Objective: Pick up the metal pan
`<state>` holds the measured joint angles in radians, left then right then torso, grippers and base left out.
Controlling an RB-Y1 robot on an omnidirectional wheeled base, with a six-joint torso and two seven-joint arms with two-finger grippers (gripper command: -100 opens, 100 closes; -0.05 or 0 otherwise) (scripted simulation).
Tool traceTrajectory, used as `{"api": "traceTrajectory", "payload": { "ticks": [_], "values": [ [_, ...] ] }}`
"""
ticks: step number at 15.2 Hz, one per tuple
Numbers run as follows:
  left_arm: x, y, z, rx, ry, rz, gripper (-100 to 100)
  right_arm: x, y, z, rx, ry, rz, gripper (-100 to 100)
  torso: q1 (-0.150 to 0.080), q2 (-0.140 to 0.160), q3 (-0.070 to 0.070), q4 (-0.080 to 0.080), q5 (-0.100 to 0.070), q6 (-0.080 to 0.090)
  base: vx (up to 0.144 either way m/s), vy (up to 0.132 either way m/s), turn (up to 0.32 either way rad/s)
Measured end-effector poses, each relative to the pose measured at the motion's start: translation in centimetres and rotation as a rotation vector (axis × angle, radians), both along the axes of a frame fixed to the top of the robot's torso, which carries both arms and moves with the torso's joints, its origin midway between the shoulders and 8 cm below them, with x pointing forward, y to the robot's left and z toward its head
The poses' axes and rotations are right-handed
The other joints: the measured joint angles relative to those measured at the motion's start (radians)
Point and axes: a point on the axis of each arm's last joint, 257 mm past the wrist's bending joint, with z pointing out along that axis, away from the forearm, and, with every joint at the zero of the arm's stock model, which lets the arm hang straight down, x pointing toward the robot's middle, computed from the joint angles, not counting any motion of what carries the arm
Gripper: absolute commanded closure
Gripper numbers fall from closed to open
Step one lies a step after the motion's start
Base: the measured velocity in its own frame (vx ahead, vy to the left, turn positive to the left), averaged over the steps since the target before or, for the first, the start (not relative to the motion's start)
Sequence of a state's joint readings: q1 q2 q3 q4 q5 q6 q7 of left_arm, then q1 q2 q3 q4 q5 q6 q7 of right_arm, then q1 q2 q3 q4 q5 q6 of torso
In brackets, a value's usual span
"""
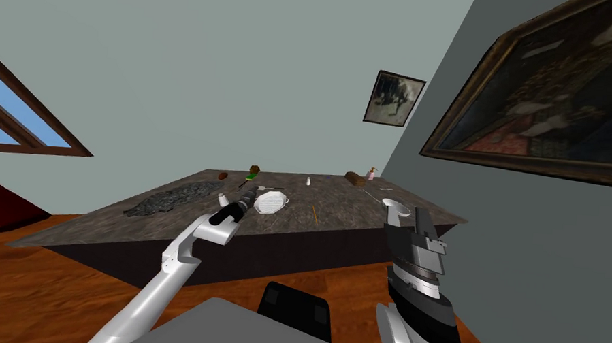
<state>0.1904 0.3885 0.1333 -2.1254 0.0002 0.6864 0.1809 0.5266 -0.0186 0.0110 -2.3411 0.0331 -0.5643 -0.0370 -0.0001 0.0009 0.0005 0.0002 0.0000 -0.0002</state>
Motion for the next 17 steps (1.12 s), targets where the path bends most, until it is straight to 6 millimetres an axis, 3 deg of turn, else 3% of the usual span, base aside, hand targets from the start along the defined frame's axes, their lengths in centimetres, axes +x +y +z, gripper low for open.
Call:
{"api": "traceTrajectory", "payload": {
  "ticks": [17],
  "values": [
    [-1.3, 3.0, -5.0, -0.123, 0.230, 0.159, -100, 0.0, 0.0, 0.0, 0.000, 0.000, 0.000, 0, 0.000, 0.000, 0.000, 0.000, 0.000, 0.000, -0.009, -0.009, -0.068]
  ]
}}
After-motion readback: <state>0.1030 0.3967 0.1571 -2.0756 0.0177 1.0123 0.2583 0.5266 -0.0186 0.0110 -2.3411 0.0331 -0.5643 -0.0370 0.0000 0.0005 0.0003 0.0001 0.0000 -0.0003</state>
